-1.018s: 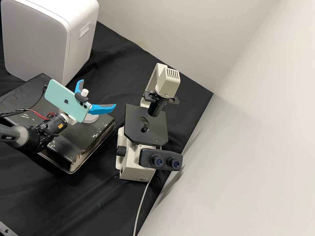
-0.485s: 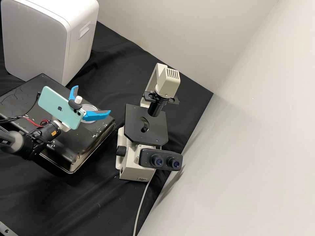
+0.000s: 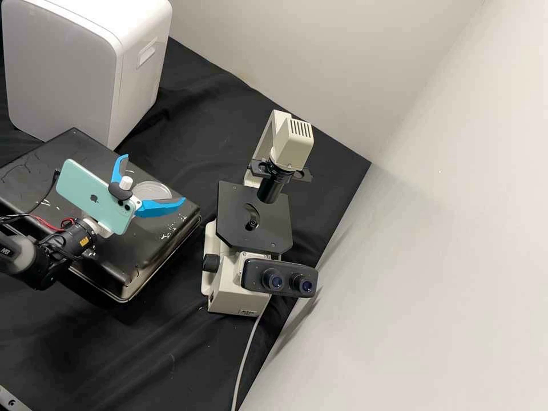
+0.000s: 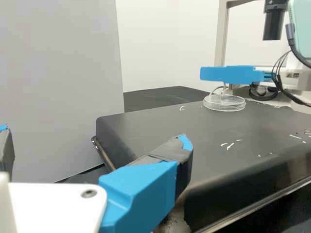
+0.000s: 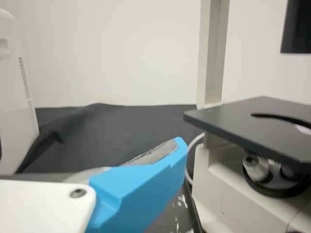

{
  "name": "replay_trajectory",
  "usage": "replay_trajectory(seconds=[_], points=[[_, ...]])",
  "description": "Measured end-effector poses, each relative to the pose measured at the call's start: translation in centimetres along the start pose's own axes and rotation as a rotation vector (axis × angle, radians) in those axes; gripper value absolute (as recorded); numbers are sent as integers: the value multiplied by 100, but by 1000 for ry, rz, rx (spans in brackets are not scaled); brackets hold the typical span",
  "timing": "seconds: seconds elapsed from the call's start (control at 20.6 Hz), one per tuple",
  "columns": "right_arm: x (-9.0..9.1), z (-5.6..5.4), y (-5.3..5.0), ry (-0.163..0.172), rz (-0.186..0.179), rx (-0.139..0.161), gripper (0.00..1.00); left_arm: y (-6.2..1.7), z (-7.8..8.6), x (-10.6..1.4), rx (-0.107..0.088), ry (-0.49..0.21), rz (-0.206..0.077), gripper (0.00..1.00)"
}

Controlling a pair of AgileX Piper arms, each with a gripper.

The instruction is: Place the petri dish on the microscope

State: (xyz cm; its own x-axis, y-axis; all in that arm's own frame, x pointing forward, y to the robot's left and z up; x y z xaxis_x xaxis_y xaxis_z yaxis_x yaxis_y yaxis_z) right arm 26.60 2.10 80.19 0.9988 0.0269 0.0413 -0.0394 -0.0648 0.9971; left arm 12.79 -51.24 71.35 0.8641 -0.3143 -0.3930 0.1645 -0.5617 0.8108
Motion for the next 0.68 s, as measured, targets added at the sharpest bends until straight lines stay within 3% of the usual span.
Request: replay_trajectory(seconds=[0.24, 0.68], points=[[-42, 109, -90, -47, -37, -2, 100, -6, 0, 2, 2, 1, -2, 100], [-42, 198, -176, -87, -63, 1, 100, -6, 0, 2, 2, 1, -2, 100]])
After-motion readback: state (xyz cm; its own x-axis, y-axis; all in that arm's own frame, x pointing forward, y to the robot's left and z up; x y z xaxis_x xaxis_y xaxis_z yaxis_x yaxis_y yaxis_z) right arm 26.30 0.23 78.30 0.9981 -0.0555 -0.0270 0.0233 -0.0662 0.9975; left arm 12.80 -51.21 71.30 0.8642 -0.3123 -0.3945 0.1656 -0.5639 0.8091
